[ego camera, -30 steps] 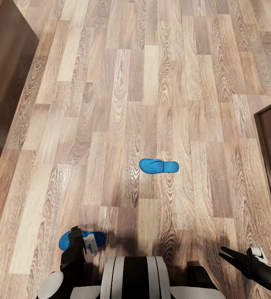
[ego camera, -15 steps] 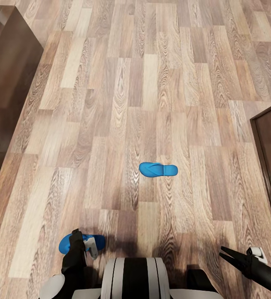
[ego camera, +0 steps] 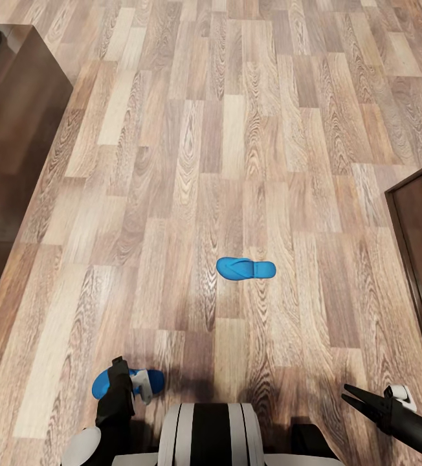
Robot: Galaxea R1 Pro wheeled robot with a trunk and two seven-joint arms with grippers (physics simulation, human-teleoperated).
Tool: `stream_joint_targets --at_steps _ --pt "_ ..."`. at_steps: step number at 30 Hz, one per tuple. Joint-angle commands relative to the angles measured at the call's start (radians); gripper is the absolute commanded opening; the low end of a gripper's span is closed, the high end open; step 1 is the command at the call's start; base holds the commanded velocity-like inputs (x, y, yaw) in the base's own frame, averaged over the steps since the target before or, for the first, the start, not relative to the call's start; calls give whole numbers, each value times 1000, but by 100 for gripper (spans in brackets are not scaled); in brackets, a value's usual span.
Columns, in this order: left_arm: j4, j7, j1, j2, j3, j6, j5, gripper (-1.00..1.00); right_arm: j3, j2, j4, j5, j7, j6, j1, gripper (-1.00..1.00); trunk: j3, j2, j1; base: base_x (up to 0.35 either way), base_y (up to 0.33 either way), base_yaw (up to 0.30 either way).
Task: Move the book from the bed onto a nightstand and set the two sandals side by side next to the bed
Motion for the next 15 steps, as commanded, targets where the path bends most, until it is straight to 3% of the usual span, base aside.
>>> stream_joint_targets --at_steps 1,15 --pt "-1 -9 0 0 -1 2 -9 100 0 0 0 -4 1 7 0 100 0 0 0 0 0 0" --pt "-4 -17 0 -1 -4 -1 -7 100 0 0 0 -4 1 7 0 100 0 0 0 37 0 0"
